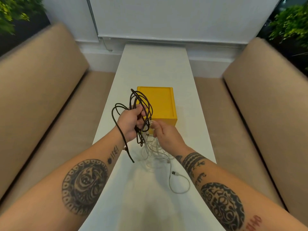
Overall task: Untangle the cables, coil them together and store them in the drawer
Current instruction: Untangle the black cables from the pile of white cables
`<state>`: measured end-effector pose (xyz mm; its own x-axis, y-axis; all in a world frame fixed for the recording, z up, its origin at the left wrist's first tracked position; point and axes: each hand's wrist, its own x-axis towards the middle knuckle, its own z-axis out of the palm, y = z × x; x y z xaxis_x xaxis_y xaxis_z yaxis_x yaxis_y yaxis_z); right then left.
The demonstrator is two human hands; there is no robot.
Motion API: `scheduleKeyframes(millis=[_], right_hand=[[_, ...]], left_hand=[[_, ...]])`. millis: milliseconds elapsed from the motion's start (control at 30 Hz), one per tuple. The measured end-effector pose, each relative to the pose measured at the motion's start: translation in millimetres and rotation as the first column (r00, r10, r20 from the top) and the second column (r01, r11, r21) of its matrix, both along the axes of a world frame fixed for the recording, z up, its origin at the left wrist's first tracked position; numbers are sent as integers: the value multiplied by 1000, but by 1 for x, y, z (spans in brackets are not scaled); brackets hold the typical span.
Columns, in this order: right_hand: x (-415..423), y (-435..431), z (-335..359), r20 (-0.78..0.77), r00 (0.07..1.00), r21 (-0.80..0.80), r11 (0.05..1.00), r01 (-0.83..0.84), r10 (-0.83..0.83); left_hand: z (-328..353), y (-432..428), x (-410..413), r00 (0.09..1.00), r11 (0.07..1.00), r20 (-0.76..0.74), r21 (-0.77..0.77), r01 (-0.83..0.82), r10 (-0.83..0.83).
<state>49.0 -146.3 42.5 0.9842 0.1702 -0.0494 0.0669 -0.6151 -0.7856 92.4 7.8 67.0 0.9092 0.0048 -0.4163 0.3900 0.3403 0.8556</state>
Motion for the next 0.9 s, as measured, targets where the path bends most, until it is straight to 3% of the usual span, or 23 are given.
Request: scheduleKeyframes(millis=[133,233,333,467,600,700,800,867,900], right_hand=[[14,-3,-3,48,998,-125,991,47,-41],[28,-10,-6,-36,999,-305,952,14,-26],[30,-21,-19,-163,982,-247,968,51,-93],[23,-30,-32,-229,969,-120,990,70,-96],[-2,-49,-53,-137,972,-108,979,175,-189],[-32,-67,-84,-247,921,-275,933,232,-301],[-57,-73,-111,-519,767,-510,857,78,-378],[-67,-67,-120,-588,695,-613,788,-49,-414],[-69,-64,-123,-579,706,-638,766,-80,-408]], left_hand=[[1,1,-8,991,991,28,-27,133,-133],[2,4,-10,969,956,142,-186,226,-202],[9,9,-4,968,933,199,-292,209,-155],[12,21,2,981,978,186,-189,88,-52],[2,40,1,984,990,152,-118,-75,93],[-15,53,-6,982,988,109,-31,-152,154],[-36,58,-19,993,992,49,64,-111,108],[-48,58,-28,998,989,15,130,-68,67],[-53,56,-32,999,987,0,151,-51,51]])
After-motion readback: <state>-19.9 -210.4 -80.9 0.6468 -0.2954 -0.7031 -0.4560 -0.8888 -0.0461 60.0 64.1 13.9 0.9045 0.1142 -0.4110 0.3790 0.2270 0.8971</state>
